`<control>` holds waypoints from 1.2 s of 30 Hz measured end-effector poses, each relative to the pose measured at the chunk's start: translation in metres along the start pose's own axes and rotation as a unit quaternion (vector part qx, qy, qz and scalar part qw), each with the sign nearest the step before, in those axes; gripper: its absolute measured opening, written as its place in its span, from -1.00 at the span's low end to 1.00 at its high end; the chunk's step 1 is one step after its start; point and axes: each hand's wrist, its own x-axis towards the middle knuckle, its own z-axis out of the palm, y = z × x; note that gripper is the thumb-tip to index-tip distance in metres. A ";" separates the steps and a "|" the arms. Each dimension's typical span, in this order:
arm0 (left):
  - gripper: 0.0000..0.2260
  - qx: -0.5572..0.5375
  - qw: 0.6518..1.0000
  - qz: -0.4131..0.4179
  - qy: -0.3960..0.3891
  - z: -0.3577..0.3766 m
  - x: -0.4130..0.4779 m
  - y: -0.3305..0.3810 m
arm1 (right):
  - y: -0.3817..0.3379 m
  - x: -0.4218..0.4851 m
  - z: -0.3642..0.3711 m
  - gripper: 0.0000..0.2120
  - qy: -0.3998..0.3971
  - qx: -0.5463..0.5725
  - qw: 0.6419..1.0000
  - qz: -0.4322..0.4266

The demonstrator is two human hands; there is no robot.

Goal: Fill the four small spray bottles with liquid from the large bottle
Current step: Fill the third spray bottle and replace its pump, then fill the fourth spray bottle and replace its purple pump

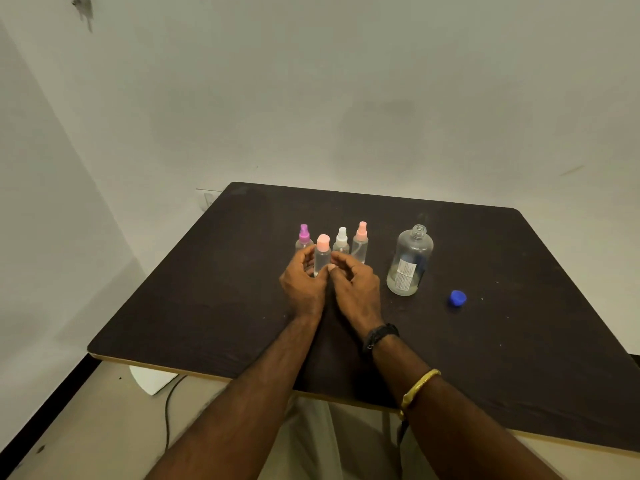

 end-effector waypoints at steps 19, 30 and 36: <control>-0.55 -0.010 0.998 -0.052 -0.043 -0.004 -0.003 -0.016 | 0.001 -0.007 0.005 -0.67 -0.045 0.014 0.998 0.053; -0.50 0.045 0.998 -0.007 0.045 -0.005 0.028 -0.012 | -0.001 -0.004 0.005 -0.61 0.017 0.013 0.999 0.036; -0.42 0.070 0.995 -0.051 -0.045 -0.002 0.040 -0.023 | 0.003 -0.001 0.007 -0.60 0.015 0.015 0.999 0.039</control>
